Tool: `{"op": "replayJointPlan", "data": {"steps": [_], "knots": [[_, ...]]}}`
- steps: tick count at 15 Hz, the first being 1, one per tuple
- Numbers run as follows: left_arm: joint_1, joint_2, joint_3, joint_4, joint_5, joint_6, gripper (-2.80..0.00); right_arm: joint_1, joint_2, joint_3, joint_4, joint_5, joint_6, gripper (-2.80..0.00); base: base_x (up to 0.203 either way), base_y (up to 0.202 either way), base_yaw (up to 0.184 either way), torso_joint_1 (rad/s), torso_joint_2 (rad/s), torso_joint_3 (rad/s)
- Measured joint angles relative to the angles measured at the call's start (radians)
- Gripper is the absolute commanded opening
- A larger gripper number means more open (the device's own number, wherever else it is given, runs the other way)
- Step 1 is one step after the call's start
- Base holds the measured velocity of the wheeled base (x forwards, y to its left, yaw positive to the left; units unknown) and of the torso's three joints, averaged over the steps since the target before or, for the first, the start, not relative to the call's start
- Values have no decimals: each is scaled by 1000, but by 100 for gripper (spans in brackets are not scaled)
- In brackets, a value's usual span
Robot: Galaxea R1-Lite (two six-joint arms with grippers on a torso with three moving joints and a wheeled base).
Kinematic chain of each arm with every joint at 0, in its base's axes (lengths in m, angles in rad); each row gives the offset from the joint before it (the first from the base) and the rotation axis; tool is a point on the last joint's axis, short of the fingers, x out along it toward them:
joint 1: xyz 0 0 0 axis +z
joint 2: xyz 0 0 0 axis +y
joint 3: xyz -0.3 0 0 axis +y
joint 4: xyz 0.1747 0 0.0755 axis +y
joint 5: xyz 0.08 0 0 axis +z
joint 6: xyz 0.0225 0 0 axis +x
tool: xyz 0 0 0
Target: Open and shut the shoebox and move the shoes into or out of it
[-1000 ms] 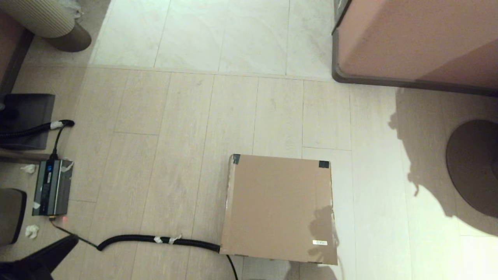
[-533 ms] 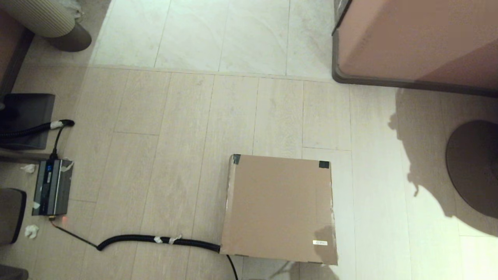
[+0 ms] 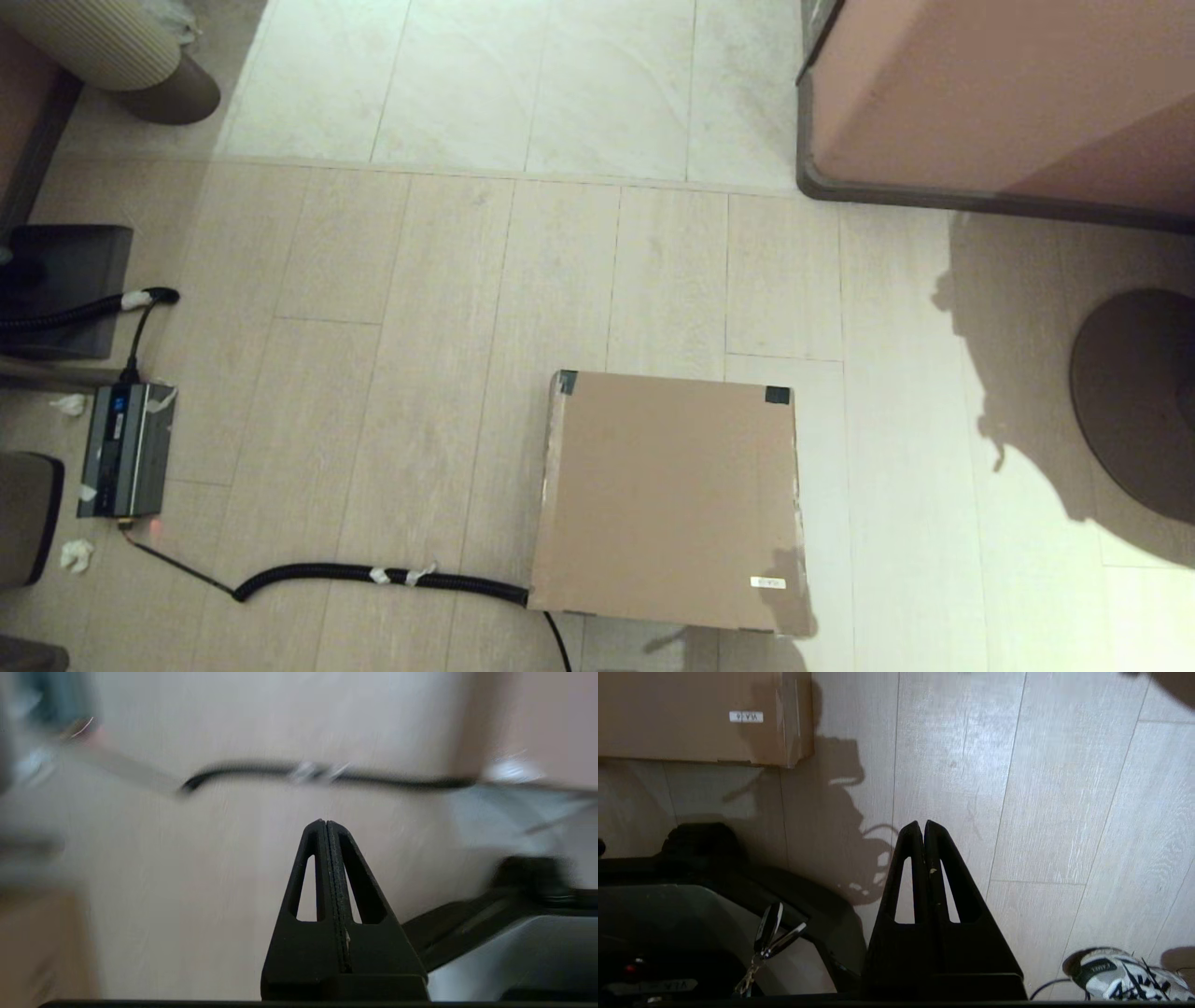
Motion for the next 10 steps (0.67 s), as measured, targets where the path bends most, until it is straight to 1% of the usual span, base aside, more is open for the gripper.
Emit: {"op": "replayJointPlan", "data": {"steps": [1,2,4,5,6,7,8,9,10], "knots": [[3,-11,20,-50,-66,-6,-280,-4,-41,1,0,3,-2,-280,0,0,0,0,0,0],[-17,-18,33,-92,-105,-16,-280,-3,-99,1,0,6,-5,-280,0,0,0,0,0,0],[-114,-26,41,-91,-109,-37,-280,2,-215,1,0,8,-2,-280,0,0,0,0,0,0],[-151,-29,43,-97,-108,-39,-280,5,-255,2,-1,8,4,-280,0,0,0,0,0,0],[-168,-30,45,-121,-107,-37,-280,7,-281,2,-2,10,3,-280,0,0,0,0,0,0],[-177,-32,45,-175,-108,-42,-280,10,-298,3,-2,11,-2,-280,0,0,0,0,0,0],[-181,-32,46,-231,-112,-63,-280,10,-309,3,-2,11,-9,-280,0,0,0,0,0,0],[-184,-32,46,-258,-115,-84,-280,10,-317,3,-2,13,-14,-280,0,0,0,0,0,0],[-185,-32,47,-234,-114,-89,-280,10,-322,2,-2,14,-15,-280,0,0,0,0,0,0]]}}
